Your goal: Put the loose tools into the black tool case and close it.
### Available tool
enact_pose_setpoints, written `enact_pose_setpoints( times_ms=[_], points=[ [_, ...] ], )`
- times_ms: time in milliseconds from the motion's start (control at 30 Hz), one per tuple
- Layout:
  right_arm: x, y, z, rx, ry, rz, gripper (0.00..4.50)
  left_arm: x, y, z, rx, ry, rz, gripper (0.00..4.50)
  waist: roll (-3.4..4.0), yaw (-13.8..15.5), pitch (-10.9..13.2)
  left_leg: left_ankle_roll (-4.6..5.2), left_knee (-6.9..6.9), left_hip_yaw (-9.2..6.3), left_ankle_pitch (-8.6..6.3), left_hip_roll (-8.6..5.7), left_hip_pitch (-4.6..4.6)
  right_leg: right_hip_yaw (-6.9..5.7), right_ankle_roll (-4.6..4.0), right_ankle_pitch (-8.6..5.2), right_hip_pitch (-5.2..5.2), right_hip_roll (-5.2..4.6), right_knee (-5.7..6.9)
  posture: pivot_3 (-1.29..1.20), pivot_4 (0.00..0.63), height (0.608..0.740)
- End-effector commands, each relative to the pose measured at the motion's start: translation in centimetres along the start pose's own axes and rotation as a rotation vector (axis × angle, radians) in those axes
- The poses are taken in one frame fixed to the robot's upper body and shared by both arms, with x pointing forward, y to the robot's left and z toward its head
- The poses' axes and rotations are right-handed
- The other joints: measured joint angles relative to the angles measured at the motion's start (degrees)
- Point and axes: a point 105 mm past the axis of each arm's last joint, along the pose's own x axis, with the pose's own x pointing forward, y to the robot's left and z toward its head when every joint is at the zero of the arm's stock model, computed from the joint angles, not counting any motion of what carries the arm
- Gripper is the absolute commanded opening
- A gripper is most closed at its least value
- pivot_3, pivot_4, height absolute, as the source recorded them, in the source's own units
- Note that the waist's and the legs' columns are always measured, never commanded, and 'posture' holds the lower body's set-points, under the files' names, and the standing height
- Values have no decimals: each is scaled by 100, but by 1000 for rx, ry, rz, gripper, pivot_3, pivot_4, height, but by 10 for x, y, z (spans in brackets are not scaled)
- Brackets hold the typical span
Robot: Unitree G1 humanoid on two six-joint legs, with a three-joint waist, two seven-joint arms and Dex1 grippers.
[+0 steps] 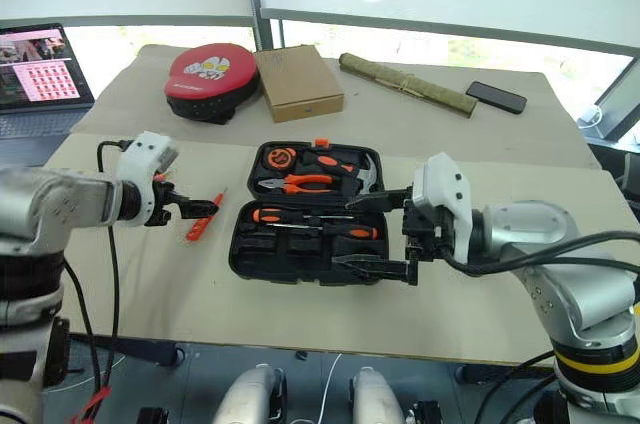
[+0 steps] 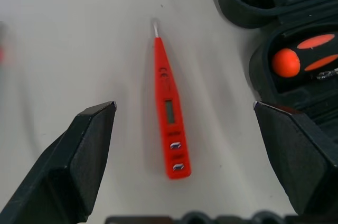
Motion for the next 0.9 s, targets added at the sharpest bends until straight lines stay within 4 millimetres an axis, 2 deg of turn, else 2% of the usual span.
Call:
enact_pose_setpoints(
  times_ms=[33, 200, 300, 467, 567, 600, 700, 800, 900],
  points=[
    [-1, 6, 13, -56, -51, -30, 4475, 11, -2, 3, 7, 60, -9, 4500, -1, -20, 0, 0, 0, -2, 0, 0, 0, 0, 0, 0, 0, 0, 1, 0, 150, 740],
    [1, 9, 13, -55, -62, -63, 4475, 24, -4, -13, 32, 156, -27, 4500, -1, -36, 0, 0, -1, -4, 0, 0, -5, -2, 0, -1, -2, -1, 1, 0, 150, 740],
    [1, 11, 13, -53, -65, -77, 4500, 30, -7, -19, 32, 179, -41, 3707, -1, -35, 0, 0, -1, -3, 0, -2, 0, -2, 0, -1, 2, -2, 3, 0, 150, 740],
    [0, 12, 14, -57, -67, -88, 4500, 35, -8, -28, 50, 202, -51, 1863, -1, -19, 0, 0, -1, -4, 1, -5, 1, -2, 1, -1, 5, -5, 2, 0, 150, 740],
    [-2, 13, 14, -56, -63, -91, 4500, 37, -1, -30, 33, 199, -34, 702, 0, 7, 0, 0, 0, -3, 1, -6, 1, -2, 2, -2, 6, -7, 1, 0, 150, 740],
    [-3, 14, 14, -55, -59, -91, 4500, 37, 1, -31, 27, 197, -30, 453, 0, 12, 0, 0, -1, -3, 1, -6, 2, -2, 2, -2, 7, -8, 0, 0, 150, 740],
    [-6, 15, 12, -44, -45, -92, 4500, 34, 11, -28, 29, 170, -13, 434, 1, 20, -1, 0, 0, -3, 1, -6, 6, -2, 2, -2, 10, -7, 2, 0, 150, 740],
    [-12, 16, 7, 11, -19, -85, 4500, 27, 24, -13, 103, 76, -14, 432, 1, 20, -1, 0, 0, -3, 1, -6, 8, -2, 1, -2, 8, -7, 5, 0, 150, 740],
    [-21, 20, 1, 74, 30, -66, 4500, 12, 20, 19, 325, -106, -105, 431, -2, 23, 1, -1, 0, -3, 2, -5, 4, -2, -1, -2, 5, -6, 6, 0, 150, 740]
  ],
)
